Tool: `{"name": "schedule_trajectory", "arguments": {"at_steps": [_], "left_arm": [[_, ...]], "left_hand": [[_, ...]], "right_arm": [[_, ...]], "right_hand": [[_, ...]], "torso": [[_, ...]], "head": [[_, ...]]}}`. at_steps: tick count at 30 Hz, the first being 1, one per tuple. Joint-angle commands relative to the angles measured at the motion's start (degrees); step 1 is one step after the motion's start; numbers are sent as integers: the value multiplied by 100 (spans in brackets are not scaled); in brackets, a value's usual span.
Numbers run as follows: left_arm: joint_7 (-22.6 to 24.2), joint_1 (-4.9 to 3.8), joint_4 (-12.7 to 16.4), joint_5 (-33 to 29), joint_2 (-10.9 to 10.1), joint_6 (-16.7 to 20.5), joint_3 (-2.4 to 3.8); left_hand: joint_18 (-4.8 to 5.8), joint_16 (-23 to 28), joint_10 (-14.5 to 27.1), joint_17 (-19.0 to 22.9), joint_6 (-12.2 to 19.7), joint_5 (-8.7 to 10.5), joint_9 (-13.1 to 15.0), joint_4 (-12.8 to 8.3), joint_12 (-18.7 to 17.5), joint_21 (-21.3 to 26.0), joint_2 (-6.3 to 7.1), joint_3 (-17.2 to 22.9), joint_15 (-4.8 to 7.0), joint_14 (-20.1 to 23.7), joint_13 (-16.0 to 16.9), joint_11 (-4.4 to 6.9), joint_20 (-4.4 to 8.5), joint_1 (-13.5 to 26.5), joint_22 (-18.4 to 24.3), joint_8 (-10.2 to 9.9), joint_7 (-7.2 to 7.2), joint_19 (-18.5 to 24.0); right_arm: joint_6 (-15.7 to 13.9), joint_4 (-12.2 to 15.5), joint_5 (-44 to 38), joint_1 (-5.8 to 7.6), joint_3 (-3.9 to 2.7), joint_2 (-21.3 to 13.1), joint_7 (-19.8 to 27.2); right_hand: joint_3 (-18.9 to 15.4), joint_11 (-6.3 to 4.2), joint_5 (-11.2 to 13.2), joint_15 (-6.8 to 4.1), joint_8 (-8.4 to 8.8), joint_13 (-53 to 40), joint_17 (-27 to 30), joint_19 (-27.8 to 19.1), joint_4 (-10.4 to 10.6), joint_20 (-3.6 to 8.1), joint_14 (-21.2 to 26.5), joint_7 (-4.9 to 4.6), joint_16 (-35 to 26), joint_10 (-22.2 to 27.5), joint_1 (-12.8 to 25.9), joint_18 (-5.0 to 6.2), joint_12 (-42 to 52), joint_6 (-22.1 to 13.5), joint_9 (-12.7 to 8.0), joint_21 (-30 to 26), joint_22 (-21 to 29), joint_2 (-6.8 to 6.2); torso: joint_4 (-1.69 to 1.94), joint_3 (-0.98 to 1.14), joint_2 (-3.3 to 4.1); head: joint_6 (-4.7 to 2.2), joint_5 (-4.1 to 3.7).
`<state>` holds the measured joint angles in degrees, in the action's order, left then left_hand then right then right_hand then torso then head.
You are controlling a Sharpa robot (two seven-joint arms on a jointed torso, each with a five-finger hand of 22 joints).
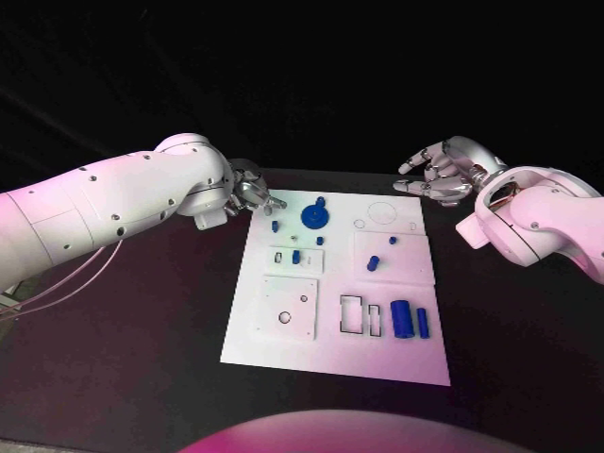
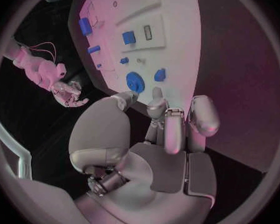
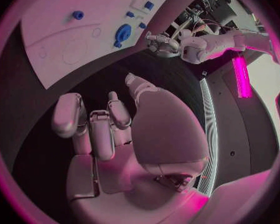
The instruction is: Assemble the parts on the task board
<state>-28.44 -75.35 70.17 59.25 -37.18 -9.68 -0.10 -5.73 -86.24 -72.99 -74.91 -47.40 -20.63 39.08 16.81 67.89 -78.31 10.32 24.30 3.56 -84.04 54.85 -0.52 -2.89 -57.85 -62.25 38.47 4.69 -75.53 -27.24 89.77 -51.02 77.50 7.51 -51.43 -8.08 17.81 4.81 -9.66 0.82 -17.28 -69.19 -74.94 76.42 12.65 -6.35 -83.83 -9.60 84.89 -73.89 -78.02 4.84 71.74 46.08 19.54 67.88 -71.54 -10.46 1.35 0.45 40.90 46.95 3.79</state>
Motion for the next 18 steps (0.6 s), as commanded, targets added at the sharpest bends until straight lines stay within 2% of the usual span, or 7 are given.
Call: {"name": "schedule_trajectory", "arguments": {"at_steps": [1, 4, 6, 8, 18], "left_arm": [[51, -9, -129, 236, 78, -305, -11], [114, -8, -210, 259, 133, -457, -30], [138, -8, -237, 265, 157, -521, -45], [155, -7, -267, 268, 184, -576, -60], [147, -4, -374, 272, 252, -769, -111]], "left_hand": [[26, 25, 42, -764, 44, 10, -10, -7, -20, 21, 34, -41, -47, -385, -10, 5, 4, 28, 12, -38, 10, 55], [18, 38, 84, -743, 50, 59, -22, -5, -46, 41, 49, -108, -58, -376, -52, -6, -8, 57, 49, -65, 20, 82], [10, 51, 147, -722, 50, 255, -35, -2, -75, 66, 42, -223, -73, -364, -105, -20, -27, 100, 86, -100, 31, 113], [8, 52, 154, -720, 42, 366, -39, -3, -66, 69, 11, -270, -77, -362, -102, -22, -33, 106, 85, -112, 32, 116], [7, 55, 163, -715, 33, 419, -39, -5, -69, 71, -19, -288, -78, -360, -112, -22, -35, 102, 88, -116, 30, 119]], "right_arm": [[-14, 5, -11, -3, -1, -9, 21], [-19, 10, -11, -3, -1, -16, 24], [-19, 9, -11, -3, -1, -18, 24], [-19, 8, -11, -4, -1, -18, 25], [-32, 3, -11, -4, -1, -24, 39]], "right_hand": [[22, -12, 5, -41, -36, 5, -544, -30, 16, -10, -369, -3, -16, 27, 56, 82, -22, -29, -6, -20, 5, -16], [26, -13, 4, -42, -43, 11, -536, -33, 17, -9, -367, -2, -21, 31, 61, 83, -27, -34, -7, -29, 10, -19], [26, -13, 4, -42, -43, 11, -536, -33, 17, -9, -367, -2, -21, 31, 61, 83, -27, -34, -7, -29, 10, -19], [26, -13, 4, -42, -43, 11, -536, -33, 17, -9, -367, -2, -21, 31, 61, 83, -27, -34, -7, -29, 10, -19], [31, -14, 4, -43, -48, 25, -521, -53, 18, -9, -363, -2, -30, 42, 63, 92, -39, -37, -8, -63, 37, -19]], "torso": [[-2, -1, 6], [3, -1, 12], [1, -5, 11], [-4, -6, 11], [4, 3, -1]], "head": [[-1, 7], [3, 4], [2, 8], [7, 17], [29, 5]]}}
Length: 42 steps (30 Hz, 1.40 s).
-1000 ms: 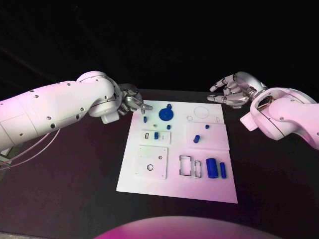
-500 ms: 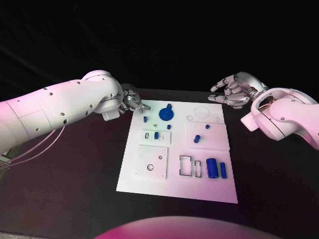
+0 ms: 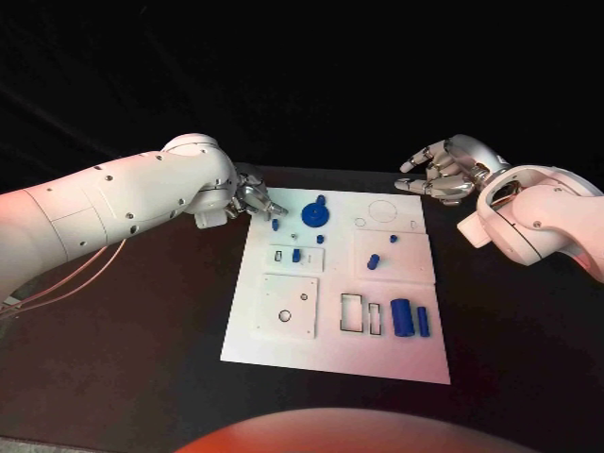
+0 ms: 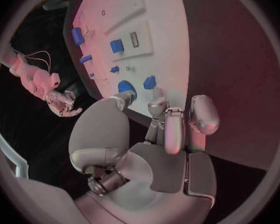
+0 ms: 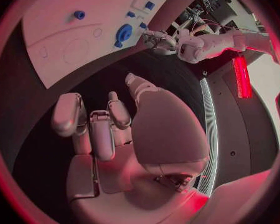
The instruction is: Assemble the parts on the task board
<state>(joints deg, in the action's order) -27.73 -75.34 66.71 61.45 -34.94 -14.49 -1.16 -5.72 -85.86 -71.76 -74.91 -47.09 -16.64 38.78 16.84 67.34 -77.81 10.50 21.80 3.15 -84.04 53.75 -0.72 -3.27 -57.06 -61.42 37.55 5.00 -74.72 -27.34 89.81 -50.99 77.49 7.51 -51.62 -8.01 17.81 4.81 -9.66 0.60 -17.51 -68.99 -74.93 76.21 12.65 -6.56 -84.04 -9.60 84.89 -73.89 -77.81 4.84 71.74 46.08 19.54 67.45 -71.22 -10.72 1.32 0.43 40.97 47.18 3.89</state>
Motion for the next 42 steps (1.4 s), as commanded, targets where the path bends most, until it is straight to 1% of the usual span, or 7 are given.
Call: {"name": "schedule_trajectory", "arguments": {"at_steps": [1, 21, 32, 37, 38, 40, 42], "left_arm": [[73, -3, -43, 51, 36, -299, -10], [85, 12, -8, -55, 62, -298, -37], [99, 14, -9, -76, 61, -283, -38], [99, 14, -10, -97, 62, -249, -38], [99, 14, -10, -112, 62, -247, -38], [99, 14, -10, -138, 62, -249, -38], [101, 15, -9, -167, 61, -258, -38]], "left_hand": [[7, 17, 42, -715, 2, 22, -9, -8, -14, 21, -40, -38, -38, -360, -3, -2, 3, 19, 3, -25, -1, 38], [5, 18, 76, -713, -33, 19, -10, -36, -9, 28, -265, 17, -35, -357, -27, 1, 1, -359, 4, -47, -3, 46], [5, 15, 77, -716, -58, 19, 10, -63, 11, 27, -376, 119, -20, -358, -21, 21, 4, -766, -8, -34, -26, 44], [5, 15, 78, -716, -71, 46, 74, -235, 13, 26, -539, 393, 20, -359, -27, 70, 28, -1283, -20, 43, -82, 40], [3, 18, 94, -712, -24, 237, 120, -395, -4, 33, -580, 630, 39, -357, -45, 86, 46, -1538, -10, 92, -95, 50], [4, 21, 104, -708, 31, 431, 155, -467, -18, 33, -578, 875, 37, -356, -64, 83, 50, -1646, -14, 125, -91, 51], [3, 23, 99, -706, 89, 479, 220, -556, -21, 36, -533, 1268, 22, -355, -77, 67, 43, -1674, -14, 199, -67, 58]], "right_arm": [[-23, -3, -13, -3, -1, -6, 32], [-16, -8, -13, -3, -1, -2, 16], [-5, -17, -13, -3, -1, 6, 7], [2, -22, -13, -3, -1, 11, 4], [3, -23, -13, -3, -1, 12, 4], [4, -24, -13, -3, -1, 13, 3], [6, -24, -13, -3, -1, 15, 3]], "right_hand": [[31, -14, 4, -21, -25, 5, -522, -32, 18, 12, -341, -2, -30, 41, 42, 92, -39, -38, -8, -20, 5, 7], [36, -14, 3, -22, -30, 3, -511, -38, 18, 13, -338, -2, -37, 40, 43, 94, -37, -40, -8, -31, 13, 9], [43, -15, 3, -22, -39, 2, -509, -37, 17, 13, -338, -1, -39, 38, 45, 94, -35, -42, -9, -32, 11, 9], [43, -15, 3, -22, -39, 2, -509, -37, 17, 13, -338, -1, -39, 38, 45, 94, -35, -42, -9, -32, 11, 9], [43, -15, 3, -22, -39, 2, -509, -37, 17, 13, -338, -1, -39, 38, 45, 94, -35, -42, -9, -32, 11, 9], [43, -15, 3, -22, -39, 2, -509, -37, 17, 13, -338, -1, -39, 38, 45, 94, -35, -42, -9, -32, 11, 9], [43, -15, 3, -22, -39, 2, -509, -37, 17, 13, -338, -1, -39, 38, 45, 94, -35, -42, -9, -32, 11, 9]], "torso": [[7, 4, -8], [2, 15, -14], [3, 9, -11], [0, 4, -12], [0, 3, -12], [2, 4, -12], [3, 6, -10]], "head": [[13, 0], [73, 1], [87, -3], [87, -1], [87, -1], [90, -1], [92, -2]]}}
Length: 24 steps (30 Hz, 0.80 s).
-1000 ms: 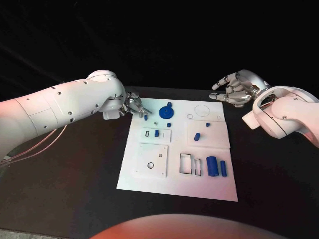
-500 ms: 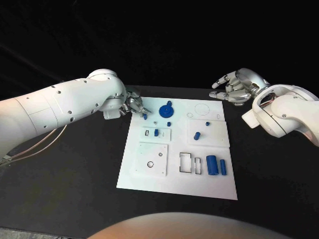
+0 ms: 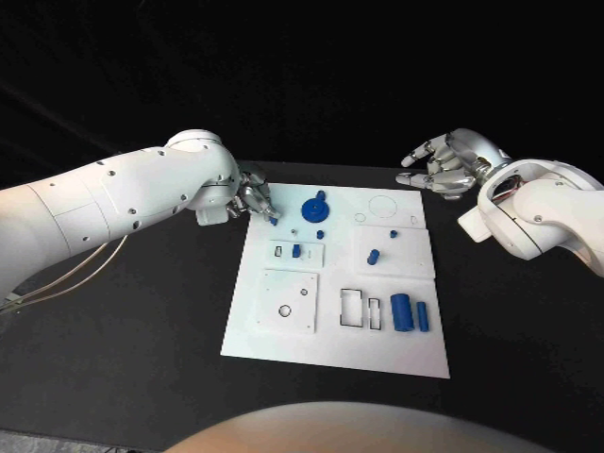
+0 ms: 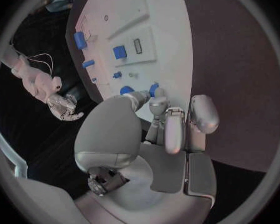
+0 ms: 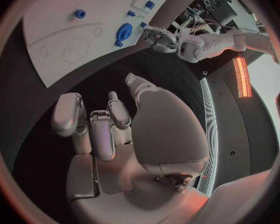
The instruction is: Assemble the parts on the task board
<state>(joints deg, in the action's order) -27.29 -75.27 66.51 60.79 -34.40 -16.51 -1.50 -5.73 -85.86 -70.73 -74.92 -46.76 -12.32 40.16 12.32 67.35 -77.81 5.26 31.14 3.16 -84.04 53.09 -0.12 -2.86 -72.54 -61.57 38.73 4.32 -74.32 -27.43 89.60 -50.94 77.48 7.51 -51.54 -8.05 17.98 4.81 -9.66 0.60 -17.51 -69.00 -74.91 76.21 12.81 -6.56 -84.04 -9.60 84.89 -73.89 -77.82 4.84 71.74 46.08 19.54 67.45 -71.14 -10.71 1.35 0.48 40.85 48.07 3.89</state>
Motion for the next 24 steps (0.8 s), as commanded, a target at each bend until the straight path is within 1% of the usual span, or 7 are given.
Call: {"name": "schedule_trajectory", "arguments": {"at_steps": [1, 4, 8, 14, 16, 19, 24], "left_arm": [[58, 8, 9, -109, 6, -60, -5], [62, 8, 0, -128, 5, -73, -6], [69, 8, -19, -158, -2, -60, -7], [93, 10, 19, -295, -69, 53, -7], [128, 12, 62, -376, -118, 135, -7], [212, 14, 168, -527, -216, 287, -7], [376, 16, 488, -853, -457, 552, -6]], "left_hand": [[5, 23, -4, -706, 68, 48, 96, -131, -23, 34, 10, 415, 19, -355, -15, 5, -1, -123, -4, 97, 2, 15], [4, 24, -3, -704, 109, 53, 145, -243, -34, 35, 66, 720, 11, -355, -39, -4, -8, -100, -4, 153, 16, 21], [5, 24, -5, -703, 136, 50, 181, -338, -38, 30, 96, 944, 5, -354, -50, -12, -15, -55, -16, 192, 28, 18], [2, 20, -1, -709, 165, 28, 251, -605, -46, 22, 214, 1481, -9, -356, -75, -32, -26, 102, -23, 273, 58, 25], [2, 15, -1, -718, 159, 7, 274, -722, -43, 12, 273, 1697, -10, -359, -74, -34, -27, 200, -35, 302, 64, 23], [8, -10, -48, -760, 124, -8, 294, -832, -5, -11, 310, 1886, -2, -376, -33, -25, -25, 297, -73, 335, 56, 3], [23, -29, -135, -792, 29, -73, 306, -1022, 47, -68, 385, 2160, 22, -392, 30, 1, -13, 430, -168, 374, 33, -51]], "right_arm": [[15, -3, -18, -2, -1, 6, 6], [16, -5, -18, -2, -1, 8, 5], [17, -6, -18, -2, -1, 7, 4], [20, -10, -18, -2, -1, 8, 6], [21, -11, -18, -3, -1, 8, 7], [22, -12, -18, -3, -1, 6, 8], [20, -13, -18, -4, -1, -1, 6]], "right_hand": [[27, -15, 3, -23, -40, 3, -511, -37, 1, 13, -338, -1, -39, 38, 46, 94, -35, -42, -9, -33, 3, 9], [27, -15, 3, -23, -40, 3, -511, -37, 1, 13, -338, -1, -39, 38, 46, 94, -35, -42, -9, -33, 3, 9], [34, -17, 3, -24, -53, -3, -513, -36, 2, 15, -339, 1, -40, 30, 52, 93, -27, -43, -10, -35, 2, 6], [34, -17, 3, -24, -53, -3, -513, -36, 2, 15, -339, 1, -40, 30, 52, 93, -27, -43, -10, -35, 2, 6], [34, -17, 3, -24, -53, -3, -513, -36, 2, 15, -339, 1, -40, 30, 52, 93, -27, -43, -10, -35, 2, 6], [34, -17, 3, -24, -53, -3, -513, -36, 2, 15, -339, 1, -40, 30, 52, 93, -27, -43, -10, -35, 2, 6], [34, -17, 3, -24, -53, -3, -513, -36, 2, 15, -339, 1, -40, 30, 52, 93, -27, -43, -10, -35, 2, 6]], "torso": [[0, 2, 2], [-1, 3, 3], [-1, 0, -3], [-2, 2, -6], [1, 2, -10], [2, 4, -9], [8, 5, -9]], "head": [[8, -1], [6, 1], [10, 1], [3, 8], [-7, 8], [-11, 8], [-20, 12]]}}
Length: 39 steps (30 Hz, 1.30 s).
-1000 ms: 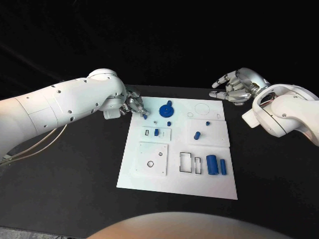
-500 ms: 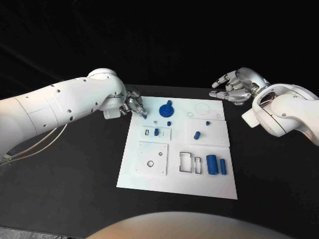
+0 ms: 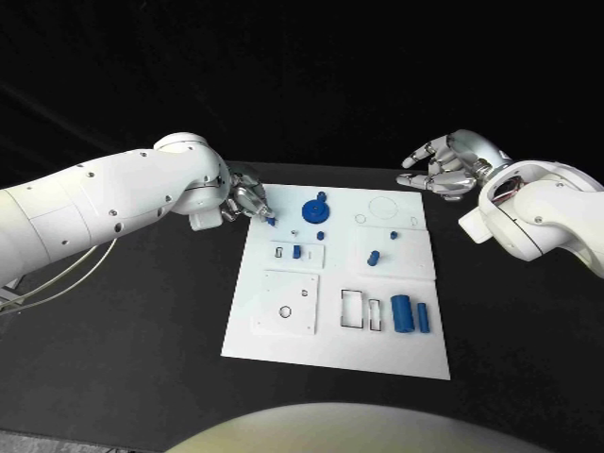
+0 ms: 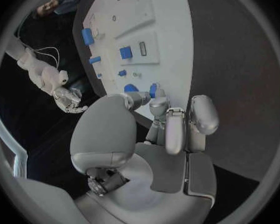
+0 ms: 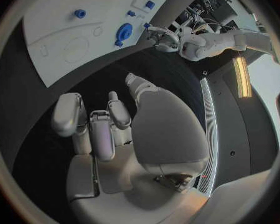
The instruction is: Assemble the parts on the task board
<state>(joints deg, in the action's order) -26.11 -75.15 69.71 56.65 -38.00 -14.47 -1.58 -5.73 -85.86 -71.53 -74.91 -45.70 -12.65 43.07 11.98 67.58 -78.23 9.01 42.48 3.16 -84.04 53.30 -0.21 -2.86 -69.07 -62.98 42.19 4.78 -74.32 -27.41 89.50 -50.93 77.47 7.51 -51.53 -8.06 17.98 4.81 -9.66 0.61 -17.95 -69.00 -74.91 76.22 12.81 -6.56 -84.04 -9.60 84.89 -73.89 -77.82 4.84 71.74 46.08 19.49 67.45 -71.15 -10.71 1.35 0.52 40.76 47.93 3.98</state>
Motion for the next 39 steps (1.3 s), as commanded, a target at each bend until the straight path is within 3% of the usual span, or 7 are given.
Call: {"name": "schedule_trajectory", "arguments": {"at_steps": [1, 8, 12, 16, 19, 31, 39], "left_arm": [[292, 6, 258, -488, -158, 414, 2], [590, 55, 904, -636, -594, 754, 4], [669, 170, 1289, -468, -845, 950, 4], [719, 270, 1564, -280, -1009, 1093, 4], [771, 340, 1727, -124, -1100, 1151, 3], [1015, 567, 1883, 432, -1172, 1351, -5], [1059, 618, 1892, 713, -1154, 1458, -6]], "left_hand": [[21, -31, -60, -795, -92, -58, 16, -1010, 23, -24, 22, 1057, 25, -393, 7, 14, -10, 105, -19, 32, -17, -44], [26, -32, -98, -798, -154, -124, 21, -1099, 44, -49, 71, 1182, 41, -395, 37, 32, 3, 184, -57, 53, -36, -63], [35, -35, -133, -804, -191, -188, 18, -1140, 67, -77, 94, 1236, 52, -398, 67, 44, 13, 227, -110, 57, -49, -92], [42, -37, -165, -807, -230, -262, 11, -1171, 87, -98, 117, 1275, 62, -399, 96, 55, 22, 273, -145, 56, -61, -112], [45, -37, -182, -808, -246, -301, 7, -1185, 100, -108, 125, 1291, 67, -400, 115, 60, 27, 293, -162, 53, -67, -121], [57, -38, -235, -810, -313, -434, -8, -1238, 138, -146, 174, 1332, 85, -401, 175, 81, 43, 351, -232, 43, -89, -157], [67, -39, -267, -813, -340, -502, -15, -1249, 163, -172, 185, 1345, 91, -402, 215, 88, 50, 376, -284, 38, -97, -185]], "right_arm": [[18, -3, -19, -3, -1, -3, 7], [14, -7, -19, -4, -1, -12, 6], [9, -11, -19, -6, -1, -10, 6], [7, -16, -19, -10, 0, -14, 4], [7, -18, -19, -14, 1, -16, 4], [9, -17, -19, -29, 3, -31, 3], [14, -16, -19, -35, 4, -35, 3]], "right_hand": [[34, -17, 4, -24, -9, -3, -513, -36, 2, 15, -339, 1, -40, 30, 52, 93, -27, -43, -5, -35, 3, 6], [34, -17, 4, -24, -9, -3, -513, -36, 2, 15, -339, 1, -40, 30, 52, 93, -27, -43, -5, -35, 3, 6], [34, -17, 4, -24, -9, -3, -513, -36, 2, 15, -339, 1, -40, 30, 52, 93, -27, -43, -5, -35, 3, 6], [42, -19, 4, -26, -27, -13, -510, -34, 3, 16, -338, 3, -43, 17, 62, 93, -15, -44, -6, -40, 3, 1], [42, -19, 4, -26, -27, -13, -510, -34, 3, 16, -338, 3, -43, 17, 62, 93, -15, -44, -6, -40, 3, 1], [42, -19, 4, -26, -27, -13, -510, -34, 3, 16, -338, 3, -43, 17, 62, 93, -15, -44, -6, -40, 3, 1], [42, -19, 4, -26, -27, -13, -510, -34, 3, 16, -338, 3, -43, 17, 62, 93, -15, -44, -6, -40, 3, 1]], "torso": [[6, 1, 0], [10, 0, 0], [-2, 2, 10], [15, -9, 0], [6, -2, -4], [2, -13, 12], [-6, 0, 18]], "head": [[-8, 6], [-5, 30], [-14, 46], [1, 45], [-6, 61], [-7, 58], [3, 65]]}}
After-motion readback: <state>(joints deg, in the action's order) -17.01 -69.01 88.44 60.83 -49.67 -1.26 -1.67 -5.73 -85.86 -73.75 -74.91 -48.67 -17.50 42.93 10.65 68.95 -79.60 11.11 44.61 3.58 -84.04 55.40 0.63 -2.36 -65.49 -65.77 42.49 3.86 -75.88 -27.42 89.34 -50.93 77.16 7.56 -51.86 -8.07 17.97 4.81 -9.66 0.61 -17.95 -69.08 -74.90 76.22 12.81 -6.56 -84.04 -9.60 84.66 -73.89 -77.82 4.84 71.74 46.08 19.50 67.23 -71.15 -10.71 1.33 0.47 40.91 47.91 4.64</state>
